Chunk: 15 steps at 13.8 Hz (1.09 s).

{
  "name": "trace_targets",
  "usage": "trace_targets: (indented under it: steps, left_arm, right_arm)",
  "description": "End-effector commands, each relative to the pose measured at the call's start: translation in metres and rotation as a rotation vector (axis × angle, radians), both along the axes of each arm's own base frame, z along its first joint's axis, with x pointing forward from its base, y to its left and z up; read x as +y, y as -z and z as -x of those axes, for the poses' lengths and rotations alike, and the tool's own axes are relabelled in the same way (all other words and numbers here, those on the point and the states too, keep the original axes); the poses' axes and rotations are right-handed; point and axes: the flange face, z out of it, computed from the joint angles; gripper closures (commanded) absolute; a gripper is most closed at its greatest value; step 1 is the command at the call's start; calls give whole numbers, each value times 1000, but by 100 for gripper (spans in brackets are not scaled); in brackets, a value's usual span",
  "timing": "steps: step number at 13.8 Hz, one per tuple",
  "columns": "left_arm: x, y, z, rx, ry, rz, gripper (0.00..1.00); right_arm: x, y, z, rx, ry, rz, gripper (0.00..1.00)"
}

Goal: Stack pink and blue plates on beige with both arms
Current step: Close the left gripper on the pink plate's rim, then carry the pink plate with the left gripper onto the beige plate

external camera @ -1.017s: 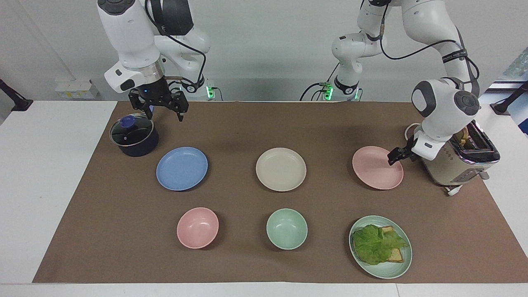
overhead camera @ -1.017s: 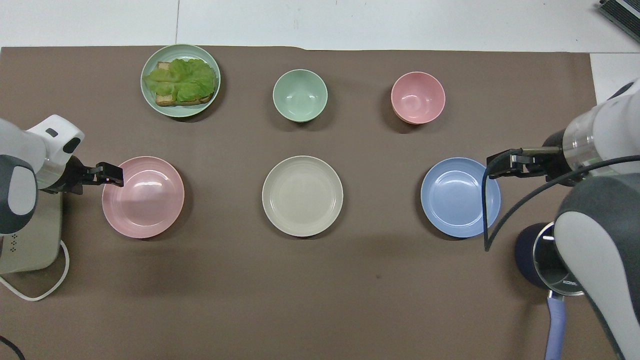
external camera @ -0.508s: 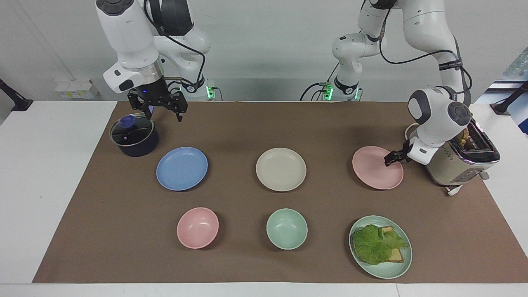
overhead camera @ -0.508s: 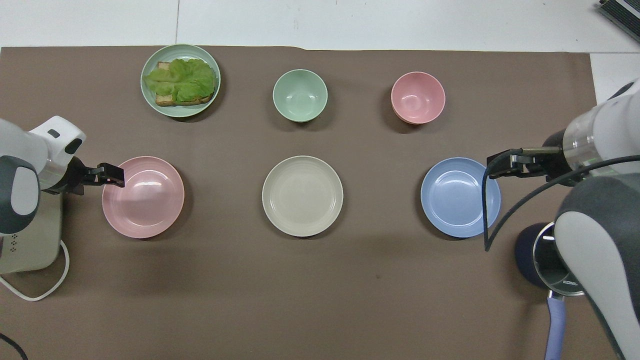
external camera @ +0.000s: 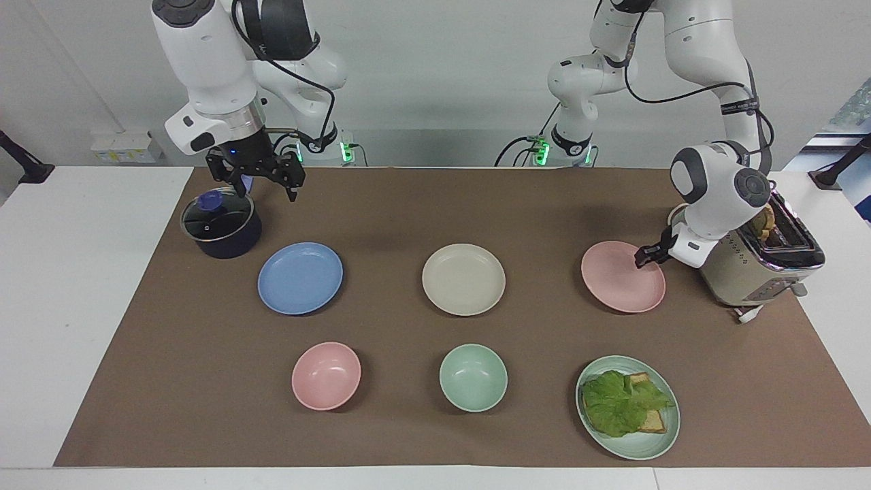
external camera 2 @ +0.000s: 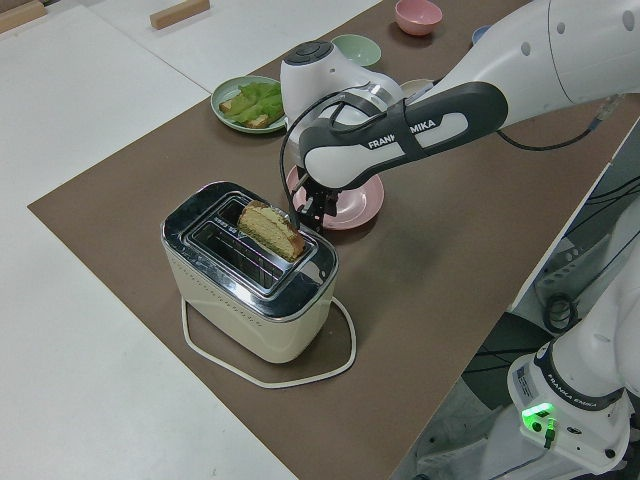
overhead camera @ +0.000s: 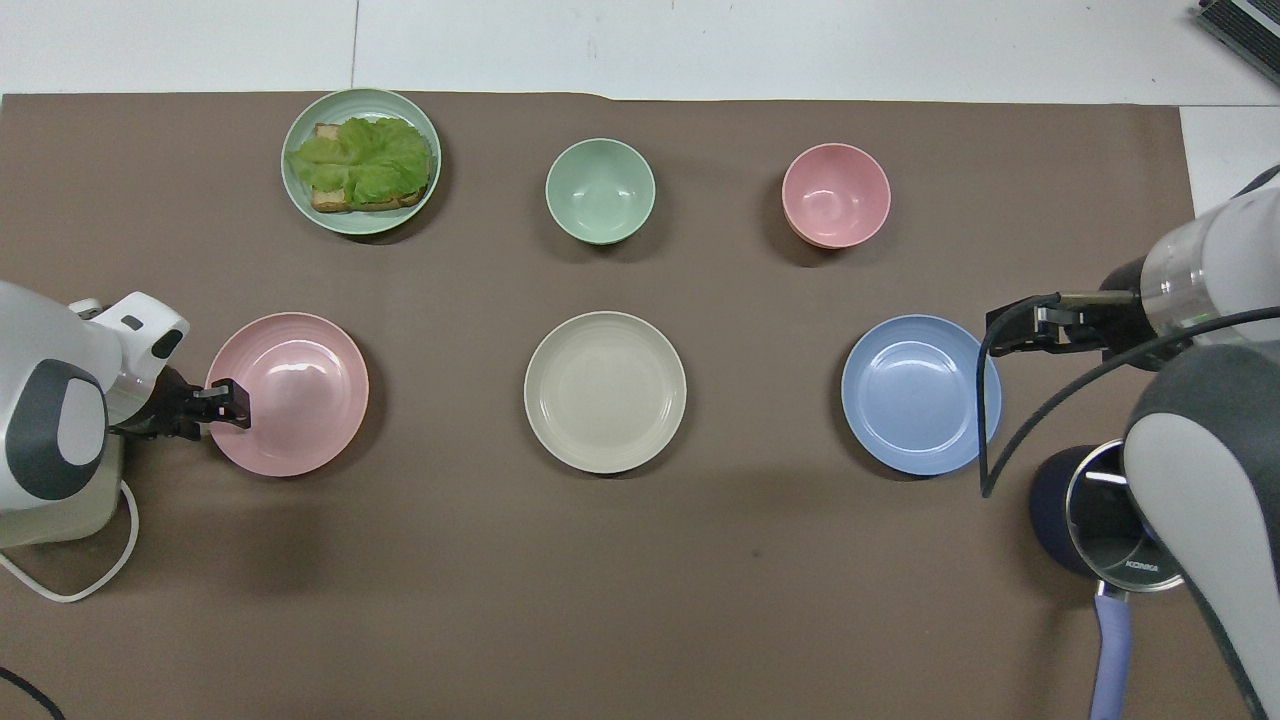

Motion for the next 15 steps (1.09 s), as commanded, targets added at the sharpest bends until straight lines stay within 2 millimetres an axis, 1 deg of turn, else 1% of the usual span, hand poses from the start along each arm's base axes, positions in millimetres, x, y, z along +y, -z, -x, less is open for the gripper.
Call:
trace_targets:
  steps: [1,3,5,7,9,10,11,13,15]
  left_arm:
    - [2,-6,9,11,10,-10,100]
    - [1,-6,10,19,10,-9,100]
    - [2,-14,2,29,12,-7,100]
    - [0,-36,-7,55,17,-2,100]
    - [-2,-64,-16,82,20,6,100]
    - [-5,-75,-19,85,15,19,100]
    - [-9,-80,-20,87,9,32,100]
    - [-18,-84,-22,82,1,57,100]
    - [-46,-90,-22,75,11,102,100]
  right_arm:
    - [-4,1,-1,-3,-21,-20,0]
    - [-4,1,-1,-3,-21,-20,0]
    - [-4,1,-1,-1,-23,-20,0]
    - [-4,1,-1,-2,-21,-20,0]
    - [-5,1,-1,-2,-20,-20,0]
    - [-5,1,-1,-1,-21,-20,0]
    - [-5,1,-1,-1,-21,-20,0]
    - [-6,1,-1,-1,-20,-20,0]
    - [-5,1,-1,-1,-21,-20,0]
